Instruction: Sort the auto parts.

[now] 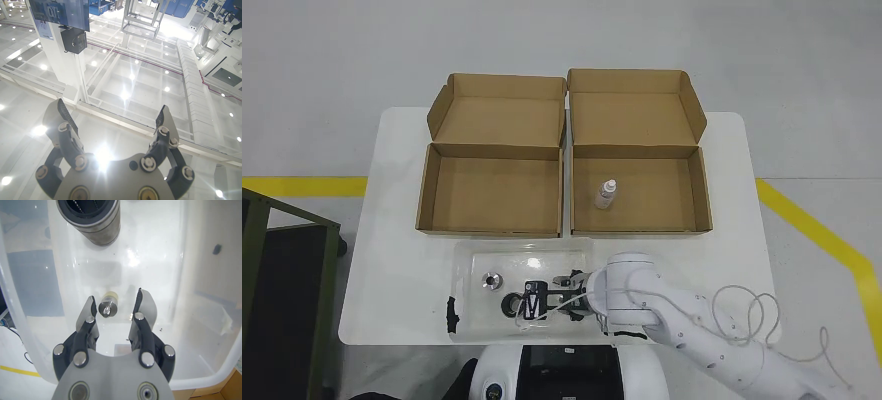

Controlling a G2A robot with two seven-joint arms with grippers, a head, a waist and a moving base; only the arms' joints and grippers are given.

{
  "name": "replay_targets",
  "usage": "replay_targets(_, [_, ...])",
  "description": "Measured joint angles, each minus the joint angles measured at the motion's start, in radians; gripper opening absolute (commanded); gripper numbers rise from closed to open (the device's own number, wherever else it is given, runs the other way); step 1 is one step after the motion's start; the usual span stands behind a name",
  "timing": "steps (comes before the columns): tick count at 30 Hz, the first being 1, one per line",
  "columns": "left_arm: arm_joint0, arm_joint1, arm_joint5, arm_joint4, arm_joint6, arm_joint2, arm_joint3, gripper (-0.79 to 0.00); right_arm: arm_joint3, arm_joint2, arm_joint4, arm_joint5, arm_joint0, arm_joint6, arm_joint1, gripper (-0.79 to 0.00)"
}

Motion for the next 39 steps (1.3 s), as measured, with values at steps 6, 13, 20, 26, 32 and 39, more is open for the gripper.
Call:
replay_targets(6, [0.000, 0.000, 0.000, 0.000, 0.000, 0.000, 0.000, 0.000, 0.011, -0.038, 0.036, 0.028, 0.043, 0.028, 0.003, -0.785])
replay_targets(13, [0.000, 0.000, 0.000, 0.000, 0.000, 0.000, 0.000, 0.000, -0.004, -0.031, 0.055, 0.049, 0.067, 0.028, 0.006, -0.785])
replay_targets(20, [0.000, 0.000, 0.000, 0.000, 0.000, 0.000, 0.000, 0.000, -0.035, 0.038, -0.003, 0.118, 0.039, -0.055, 0.019, -0.785])
replay_targets(26, [0.000, 0.000, 0.000, 0.000, 0.000, 0.000, 0.000, 0.000, -0.043, 0.084, -0.038, 0.163, 0.010, -0.091, 0.028, -0.785])
replay_targets(32, [0.000, 0.000, 0.000, 0.000, 0.000, 0.000, 0.000, 0.000, -0.055, 0.127, -0.071, 0.212, -0.013, -0.093, 0.035, -0.785])
replay_targets(39, [0.000, 0.000, 0.000, 0.000, 0.000, 0.000, 0.000, 0.000, -0.074, 0.179, -0.084, 0.238, -0.047, -0.087, 0.045, -0.785])
